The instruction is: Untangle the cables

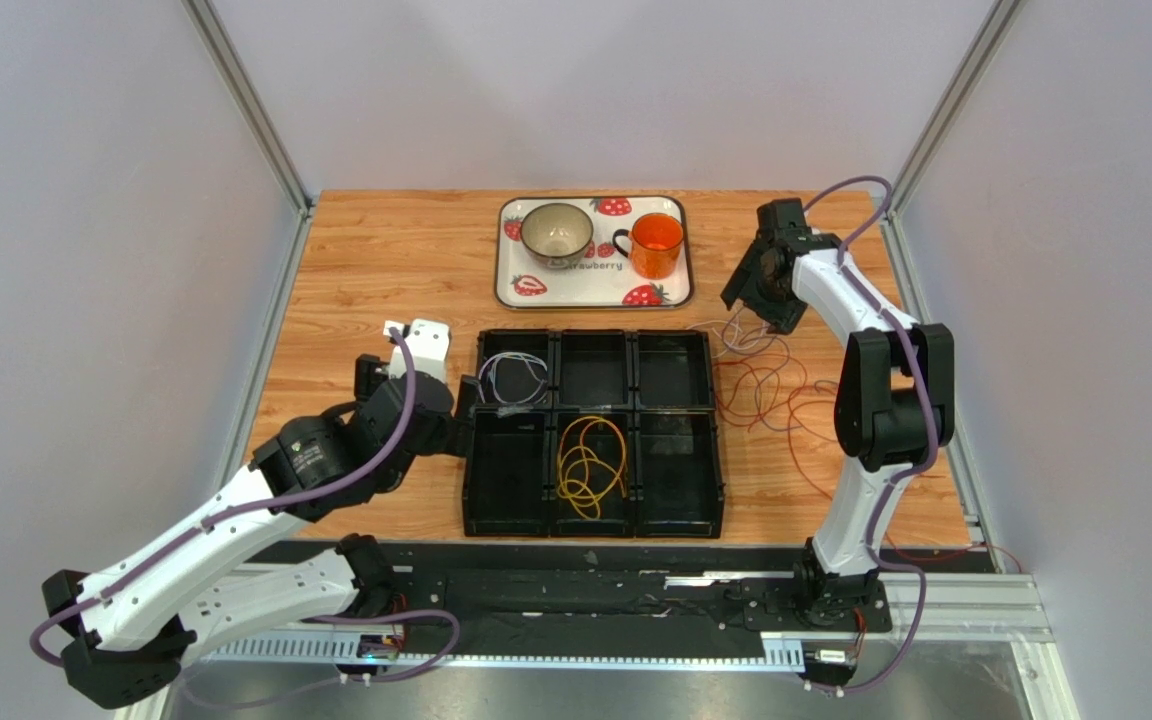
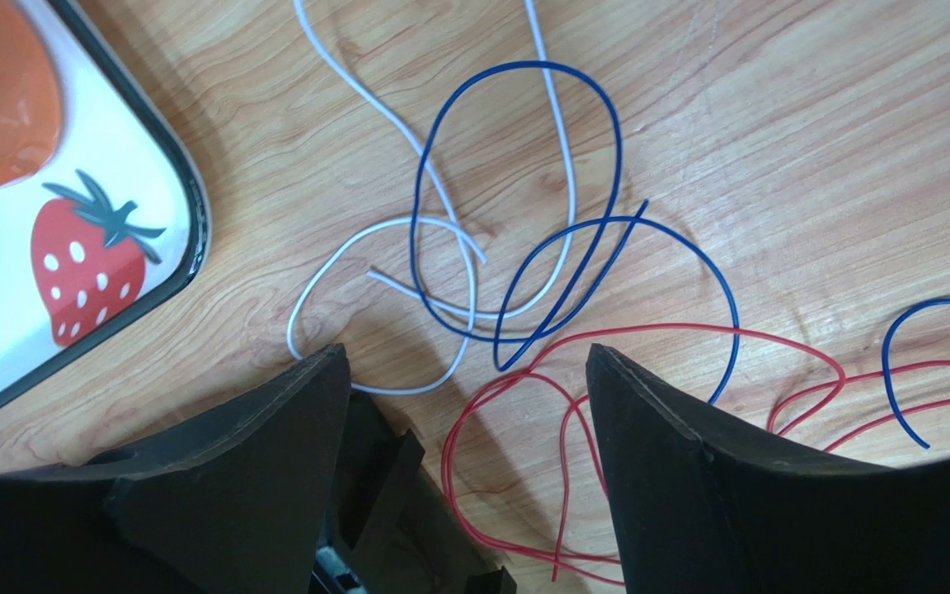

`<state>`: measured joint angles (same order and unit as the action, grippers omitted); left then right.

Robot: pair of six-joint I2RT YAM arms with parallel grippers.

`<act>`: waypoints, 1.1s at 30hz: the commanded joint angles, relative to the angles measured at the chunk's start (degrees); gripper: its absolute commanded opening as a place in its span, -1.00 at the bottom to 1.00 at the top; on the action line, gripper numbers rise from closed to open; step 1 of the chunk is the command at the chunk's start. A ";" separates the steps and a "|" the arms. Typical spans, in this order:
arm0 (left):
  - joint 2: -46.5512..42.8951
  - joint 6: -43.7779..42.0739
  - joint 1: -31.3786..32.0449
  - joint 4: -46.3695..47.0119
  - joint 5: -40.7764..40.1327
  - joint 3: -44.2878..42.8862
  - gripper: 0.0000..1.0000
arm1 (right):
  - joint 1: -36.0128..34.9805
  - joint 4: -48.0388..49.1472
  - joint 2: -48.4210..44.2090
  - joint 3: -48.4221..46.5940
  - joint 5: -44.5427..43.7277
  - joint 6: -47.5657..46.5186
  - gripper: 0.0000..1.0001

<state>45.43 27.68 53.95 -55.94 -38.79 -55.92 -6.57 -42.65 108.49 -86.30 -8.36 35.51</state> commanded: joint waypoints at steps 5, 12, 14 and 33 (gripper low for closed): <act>0.36 -1.84 -1.48 1.36 1.69 -1.74 0.97 | 1.21 2.05 3.39 -0.27 0.98 1.41 0.27; 0.63 -2.02 -2.36 1.54 2.13 -1.74 0.97 | 1.38 1.87 5.68 -0.01 0.01 1.85 -0.26; 0.54 -2.19 -2.80 1.80 2.40 -1.65 0.97 | 1.30 1.79 5.16 -0.18 0.01 2.02 -1.00; 1.33 -2.46 -4.47 1.98 3.28 -1.73 0.96 | -2.83 -2.01 -26.03 -13.10 11.69 -3.51 -1.00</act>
<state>46.68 26.39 49.78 -55.02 -35.40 -55.92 -8.05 -46.98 87.74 -98.41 -2.85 34.09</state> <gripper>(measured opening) 0.981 0.011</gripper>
